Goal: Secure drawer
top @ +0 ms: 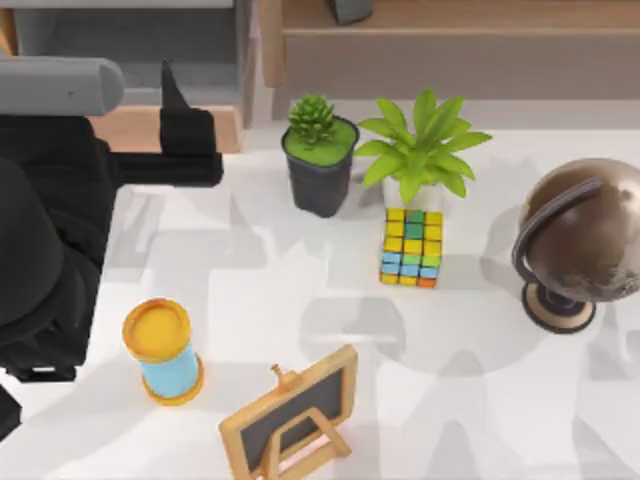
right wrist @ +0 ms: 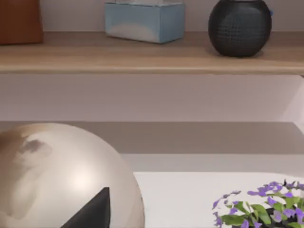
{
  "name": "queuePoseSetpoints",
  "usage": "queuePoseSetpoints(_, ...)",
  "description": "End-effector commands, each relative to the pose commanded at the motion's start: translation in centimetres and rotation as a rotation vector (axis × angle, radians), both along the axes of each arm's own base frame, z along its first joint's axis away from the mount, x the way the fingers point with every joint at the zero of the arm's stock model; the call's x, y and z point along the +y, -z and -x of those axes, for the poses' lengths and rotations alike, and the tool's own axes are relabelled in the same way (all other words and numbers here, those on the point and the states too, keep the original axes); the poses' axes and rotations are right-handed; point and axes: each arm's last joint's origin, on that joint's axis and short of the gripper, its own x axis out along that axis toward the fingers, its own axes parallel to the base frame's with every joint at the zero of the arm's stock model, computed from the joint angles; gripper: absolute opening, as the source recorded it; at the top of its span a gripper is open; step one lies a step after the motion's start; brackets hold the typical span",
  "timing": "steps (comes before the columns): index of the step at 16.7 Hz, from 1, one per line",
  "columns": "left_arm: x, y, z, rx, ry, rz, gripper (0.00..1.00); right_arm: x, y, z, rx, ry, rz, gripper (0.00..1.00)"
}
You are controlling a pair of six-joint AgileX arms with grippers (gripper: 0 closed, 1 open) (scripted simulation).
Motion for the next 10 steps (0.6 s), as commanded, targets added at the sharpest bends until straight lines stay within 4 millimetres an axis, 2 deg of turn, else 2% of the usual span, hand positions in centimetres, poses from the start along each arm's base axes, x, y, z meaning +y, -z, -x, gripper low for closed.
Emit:
queuePoseSetpoints(3,2.3,1.5,-3.2,-0.041,-0.008,-0.088,1.0,0.0,0.0,0.0,0.0,0.0,0.0,1.0)
queuePoseSetpoints(5,5.3,2.8,-5.6,-0.081,-0.028,-0.195,1.0,0.0,0.0,0.0,0.0,0.0,0.0,1.0)
queuePoseSetpoints(8,11.7,4.9,-8.1,-0.148,-0.092,-0.452,1.0,0.0,0.0,0.0,0.0,0.0,0.0,1.0)
queuePoseSetpoints(10,16.4,6.3,-8.4,-0.182,-0.143,-0.674,1.0,0.0,0.0,0.0,0.0,0.0,0.0,1.0)
